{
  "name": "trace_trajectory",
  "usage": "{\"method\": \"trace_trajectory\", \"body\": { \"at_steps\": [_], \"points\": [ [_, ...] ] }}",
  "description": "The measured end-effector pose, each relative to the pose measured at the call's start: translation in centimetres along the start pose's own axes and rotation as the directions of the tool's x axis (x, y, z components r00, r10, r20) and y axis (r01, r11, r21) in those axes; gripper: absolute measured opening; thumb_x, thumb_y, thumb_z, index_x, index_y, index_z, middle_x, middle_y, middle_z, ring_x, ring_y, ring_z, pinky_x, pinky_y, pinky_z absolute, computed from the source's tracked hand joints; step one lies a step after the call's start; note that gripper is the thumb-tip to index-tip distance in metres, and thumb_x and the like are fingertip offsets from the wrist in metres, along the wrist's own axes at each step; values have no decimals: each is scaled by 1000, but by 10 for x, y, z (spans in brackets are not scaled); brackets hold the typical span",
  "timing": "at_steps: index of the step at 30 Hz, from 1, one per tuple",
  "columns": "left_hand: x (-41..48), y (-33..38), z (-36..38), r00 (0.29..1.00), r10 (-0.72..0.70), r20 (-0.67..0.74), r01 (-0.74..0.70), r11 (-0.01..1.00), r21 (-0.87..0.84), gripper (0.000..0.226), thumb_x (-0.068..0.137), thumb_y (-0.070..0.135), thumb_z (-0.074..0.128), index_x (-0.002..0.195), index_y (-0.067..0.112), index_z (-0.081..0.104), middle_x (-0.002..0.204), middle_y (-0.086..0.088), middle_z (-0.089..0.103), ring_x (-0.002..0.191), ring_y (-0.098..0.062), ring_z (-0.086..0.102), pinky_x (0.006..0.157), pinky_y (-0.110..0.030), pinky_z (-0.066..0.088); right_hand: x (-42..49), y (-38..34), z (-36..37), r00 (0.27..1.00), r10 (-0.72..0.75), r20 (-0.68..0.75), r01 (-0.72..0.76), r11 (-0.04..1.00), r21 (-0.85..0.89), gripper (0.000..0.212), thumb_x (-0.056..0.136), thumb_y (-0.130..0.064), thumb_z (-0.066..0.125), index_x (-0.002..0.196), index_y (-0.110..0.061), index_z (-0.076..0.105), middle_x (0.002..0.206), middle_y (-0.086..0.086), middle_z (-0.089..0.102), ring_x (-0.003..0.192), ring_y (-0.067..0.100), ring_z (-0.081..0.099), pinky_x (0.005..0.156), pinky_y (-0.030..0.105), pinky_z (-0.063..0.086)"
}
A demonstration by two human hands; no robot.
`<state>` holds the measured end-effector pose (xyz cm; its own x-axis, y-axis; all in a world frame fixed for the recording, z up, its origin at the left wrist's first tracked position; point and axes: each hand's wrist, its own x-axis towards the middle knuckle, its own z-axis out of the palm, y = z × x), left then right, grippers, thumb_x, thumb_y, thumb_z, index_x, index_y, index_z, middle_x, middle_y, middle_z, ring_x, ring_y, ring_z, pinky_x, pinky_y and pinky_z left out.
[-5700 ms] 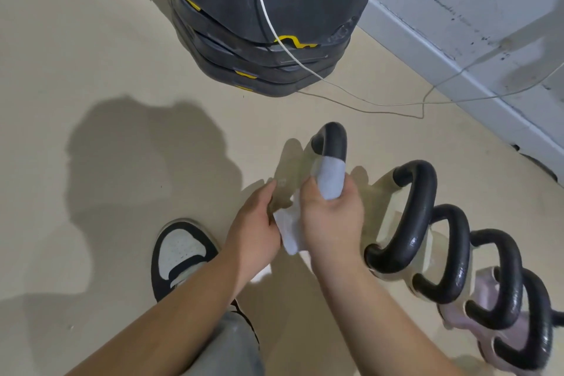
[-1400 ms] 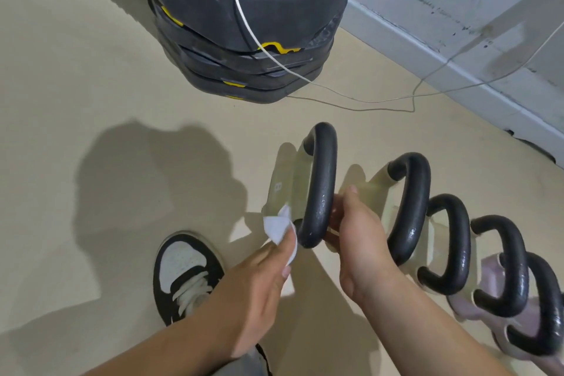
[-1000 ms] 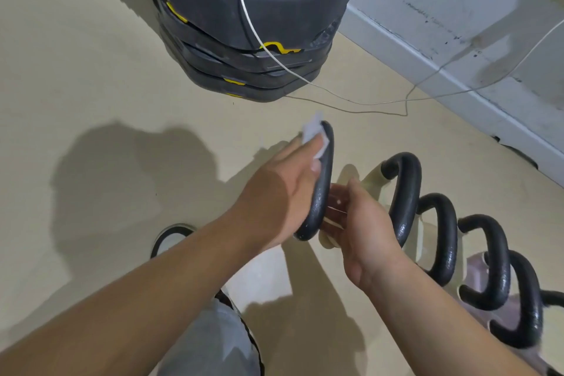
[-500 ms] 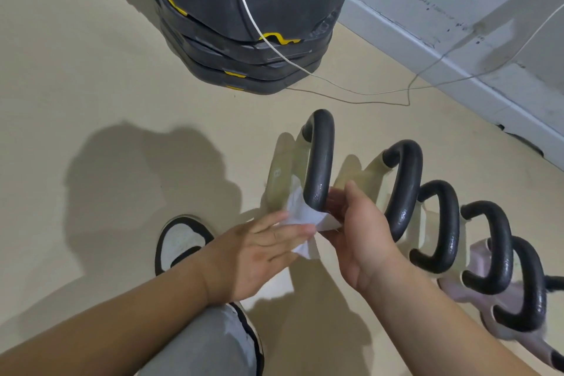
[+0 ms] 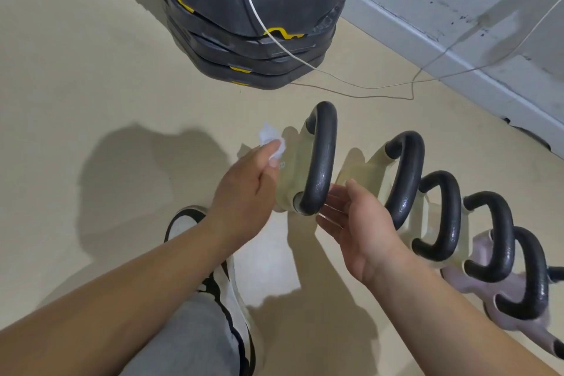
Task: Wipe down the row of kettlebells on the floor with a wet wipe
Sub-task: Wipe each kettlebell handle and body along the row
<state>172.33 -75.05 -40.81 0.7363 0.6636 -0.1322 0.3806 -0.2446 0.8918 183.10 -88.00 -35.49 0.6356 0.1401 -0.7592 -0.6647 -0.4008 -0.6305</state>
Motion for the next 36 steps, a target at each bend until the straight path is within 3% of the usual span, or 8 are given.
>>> {"method": "trace_trajectory", "body": {
  "at_steps": [5,9,14,20,23,27,30,36],
  "points": [
    [-20,16,31,940,-145,309,203,965,-164,52,104,51,27,152,36,41,143,12,57,135,-4,48,116,-29,35,-1,2,-6,1000,-2,14,2,1000,-2,43,106,-37,45,114,-4,71,114,13,77,107,27,73,101,43,55],
    [-43,27,11,914,-189,360,233,969,-81,44,110,35,32,152,42,39,135,31,51,105,30,43,87,11,25,-6,2,-12,1000,-21,-15,20,998,-60,28,102,-27,52,109,-9,72,112,11,75,103,27,73,96,43,58],
    [-38,62,-14,911,-284,299,360,901,-241,37,101,21,49,67,17,62,61,12,64,63,-7,59,66,-22,48,-27,-1,-25,989,-149,12,149,973,-177,22,99,-21,57,100,-5,72,92,13,70,81,27,70,84,45,61],
    [3,99,-11,866,-186,465,443,716,-539,25,99,30,55,115,25,73,107,-9,78,98,-33,75,90,-44,57,-46,-39,-44,845,-73,530,192,966,-173,49,103,-55,44,127,-22,72,124,9,75,120,25,69,109,46,47],
    [20,108,-5,840,-106,532,435,718,-544,31,96,35,55,124,27,68,117,-16,74,101,-42,73,94,-54,52,-40,-53,-49,856,-95,509,208,963,-170,40,101,-47,54,123,-21,74,122,11,75,116,30,70,108,48,50],
    [37,123,4,926,-71,371,250,852,-460,25,96,27,61,117,31,73,105,-5,77,93,-39,74,89,-57,59,-30,-68,-50,901,-235,365,334,913,-236,36,108,-36,48,113,-12,74,95,10,78,80,26,70,77,41,47],
    [55,122,0,991,-116,66,132,923,-362,25,91,24,67,115,28,72,90,6,73,87,-25,74,90,-47,60,-17,-83,-43,943,-284,171,304,947,-104,25,108,-24,49,109,-15,73,100,9,80,89,19,78,84,38,57],
    [83,79,-2,944,-320,-81,279,905,-322,46,85,32,63,131,30,57,114,16,61,107,-17,65,98,-48,55,43,-112,5,939,-337,69,337,861,-382,31,98,-7,42,116,-14,67,95,10,65,81,24,60,70,31,49]
  ]
}}
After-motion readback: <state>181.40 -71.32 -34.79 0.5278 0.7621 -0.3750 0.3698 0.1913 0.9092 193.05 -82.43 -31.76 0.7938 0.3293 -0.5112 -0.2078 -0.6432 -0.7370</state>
